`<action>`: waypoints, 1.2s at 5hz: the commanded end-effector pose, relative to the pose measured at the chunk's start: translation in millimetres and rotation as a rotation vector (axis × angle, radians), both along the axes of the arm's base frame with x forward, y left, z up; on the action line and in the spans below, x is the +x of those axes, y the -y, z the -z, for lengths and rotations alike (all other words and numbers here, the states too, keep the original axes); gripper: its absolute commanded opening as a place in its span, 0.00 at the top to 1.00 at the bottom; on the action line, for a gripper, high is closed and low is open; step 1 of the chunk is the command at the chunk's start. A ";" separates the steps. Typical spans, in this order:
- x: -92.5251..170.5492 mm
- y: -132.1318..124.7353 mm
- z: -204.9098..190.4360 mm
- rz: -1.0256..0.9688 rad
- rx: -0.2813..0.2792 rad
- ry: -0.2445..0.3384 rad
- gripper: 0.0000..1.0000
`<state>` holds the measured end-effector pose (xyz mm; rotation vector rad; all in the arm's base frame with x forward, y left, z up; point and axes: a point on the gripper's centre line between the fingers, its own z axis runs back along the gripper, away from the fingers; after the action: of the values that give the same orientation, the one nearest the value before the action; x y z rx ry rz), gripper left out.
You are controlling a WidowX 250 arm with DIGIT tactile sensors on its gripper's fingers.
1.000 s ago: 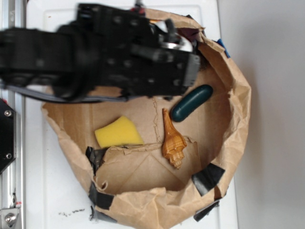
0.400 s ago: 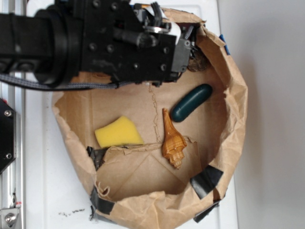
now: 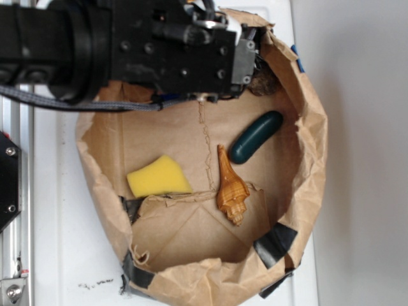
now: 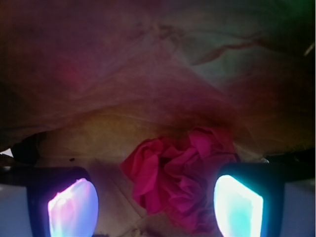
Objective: Grab the red paper.
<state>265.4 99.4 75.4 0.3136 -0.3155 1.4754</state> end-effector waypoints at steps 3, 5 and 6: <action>-14.6 -13.0 -11.3 -0.033 0.076 -0.028 0.00; -7.3 -9.0 9.8 -0.014 0.045 -0.062 0.00; -2.0 -7.1 26.1 -0.016 0.033 -0.121 0.00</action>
<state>258.4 104.7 33.7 0.4666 -0.1890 1.4545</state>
